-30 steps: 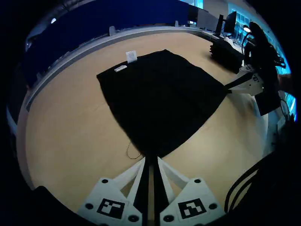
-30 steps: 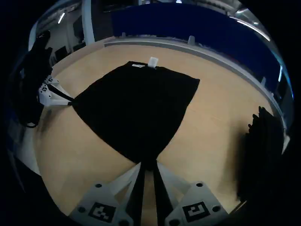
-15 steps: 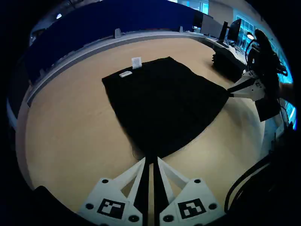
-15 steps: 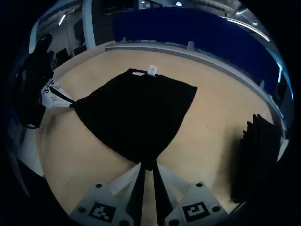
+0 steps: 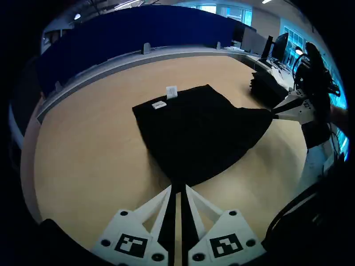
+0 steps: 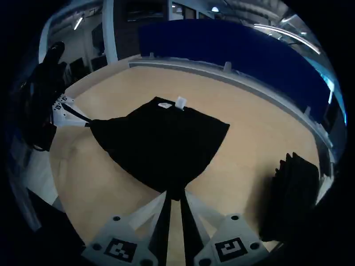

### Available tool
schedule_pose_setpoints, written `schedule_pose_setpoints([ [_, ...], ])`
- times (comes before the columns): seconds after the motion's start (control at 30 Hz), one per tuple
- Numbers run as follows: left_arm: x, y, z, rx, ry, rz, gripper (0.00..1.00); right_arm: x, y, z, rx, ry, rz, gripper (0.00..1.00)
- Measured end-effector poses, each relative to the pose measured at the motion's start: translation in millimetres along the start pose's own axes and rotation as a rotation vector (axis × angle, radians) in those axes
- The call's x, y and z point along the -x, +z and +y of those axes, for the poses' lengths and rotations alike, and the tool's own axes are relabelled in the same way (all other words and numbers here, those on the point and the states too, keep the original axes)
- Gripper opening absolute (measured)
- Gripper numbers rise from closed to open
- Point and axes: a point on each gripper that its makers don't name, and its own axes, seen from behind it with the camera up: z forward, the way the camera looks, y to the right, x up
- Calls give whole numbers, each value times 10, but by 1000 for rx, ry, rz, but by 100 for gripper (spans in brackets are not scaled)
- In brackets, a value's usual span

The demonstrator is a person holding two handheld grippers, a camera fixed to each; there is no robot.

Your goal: Fold towel

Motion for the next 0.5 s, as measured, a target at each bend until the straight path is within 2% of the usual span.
schedule_pose_setpoints([
  [0.27, -187, -217, 46, 4, -31, 30, 7, -117, -271, -83, -1, -13, 16, 14],
  [0.5, -270, -419, 102, 9, -37, 49, 7, -210, -453, -143, -4, 14, 35, 14],
])
